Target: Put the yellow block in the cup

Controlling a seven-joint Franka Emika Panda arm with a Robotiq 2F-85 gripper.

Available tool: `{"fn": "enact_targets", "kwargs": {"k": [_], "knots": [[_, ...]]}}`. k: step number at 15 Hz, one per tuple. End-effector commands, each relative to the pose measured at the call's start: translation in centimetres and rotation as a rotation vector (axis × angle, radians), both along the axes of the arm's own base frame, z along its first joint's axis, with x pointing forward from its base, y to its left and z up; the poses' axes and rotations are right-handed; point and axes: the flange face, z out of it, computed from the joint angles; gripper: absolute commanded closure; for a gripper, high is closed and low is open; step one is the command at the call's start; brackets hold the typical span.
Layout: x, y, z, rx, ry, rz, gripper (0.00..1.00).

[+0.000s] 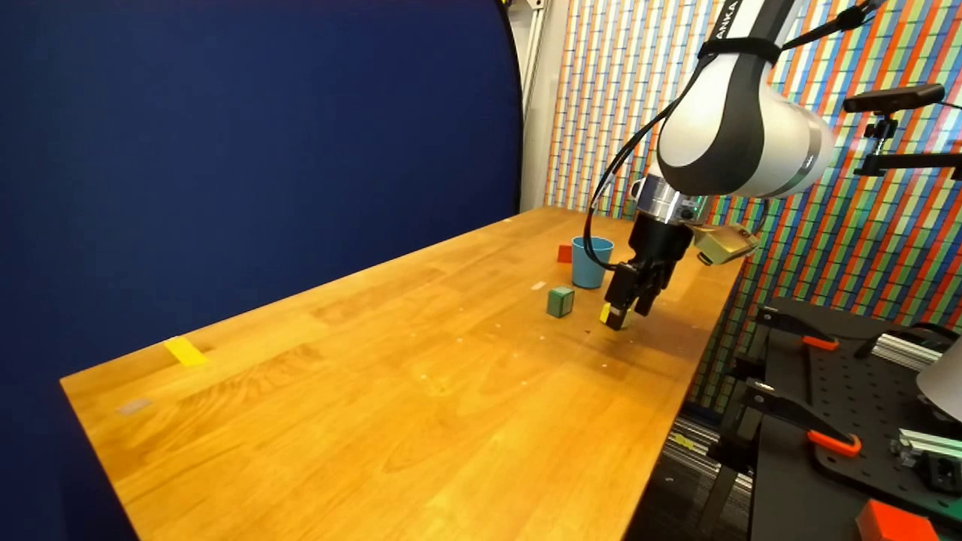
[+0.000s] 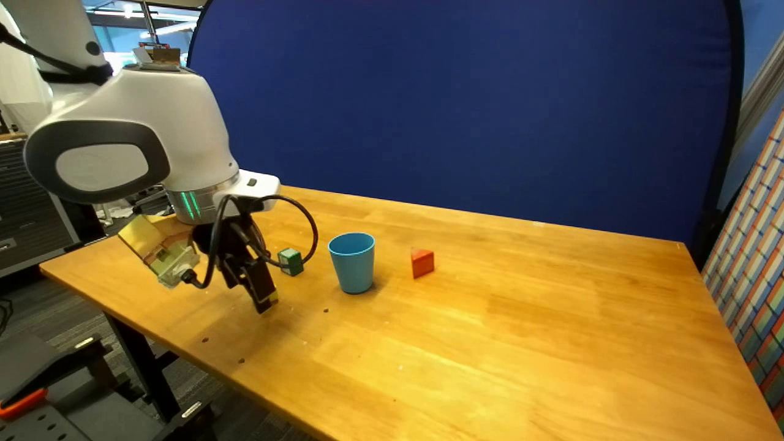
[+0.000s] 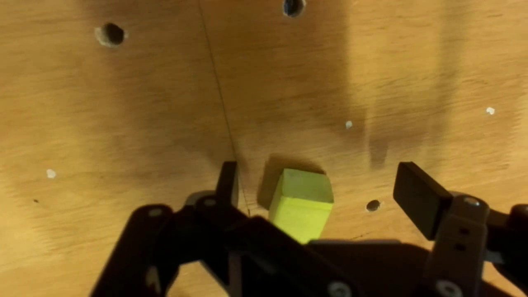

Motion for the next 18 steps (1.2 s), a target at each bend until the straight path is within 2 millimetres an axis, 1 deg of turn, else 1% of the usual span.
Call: {"fn": "enact_targets", "kwargs": {"k": [1, 5, 6, 7, 8, 9, 10, 11, 14, 18], "knots": [[0.0, 0.3, -0.2, -0.034, -0.067, 0.031, 0.34], [0.0, -0.1, -0.7, -0.078, -0.119, 0.049, 0.67], [-0.1, -0.2, -0.9, -0.088, -0.128, 0.049, 0.23], [-0.2, -0.4, -1.2, -0.1, -0.133, 0.051, 0.78], [-0.3, -0.4, -1.4, -0.106, -0.134, 0.052, 0.8], [-0.4, -0.4, -1.4, -0.111, -0.144, 0.052, 0.86], [-0.4, -0.4, -1.3, -0.117, -0.15, 0.05, 0.89], [-0.3, -0.4, -1.0, -0.115, -0.152, 0.047, 0.88], [0.3, -0.9, 0.2, -0.138, -0.179, 0.038, 0.87], [1.7, -2.0, 2.6, -0.149, -0.227, -0.001, 0.88]]}}
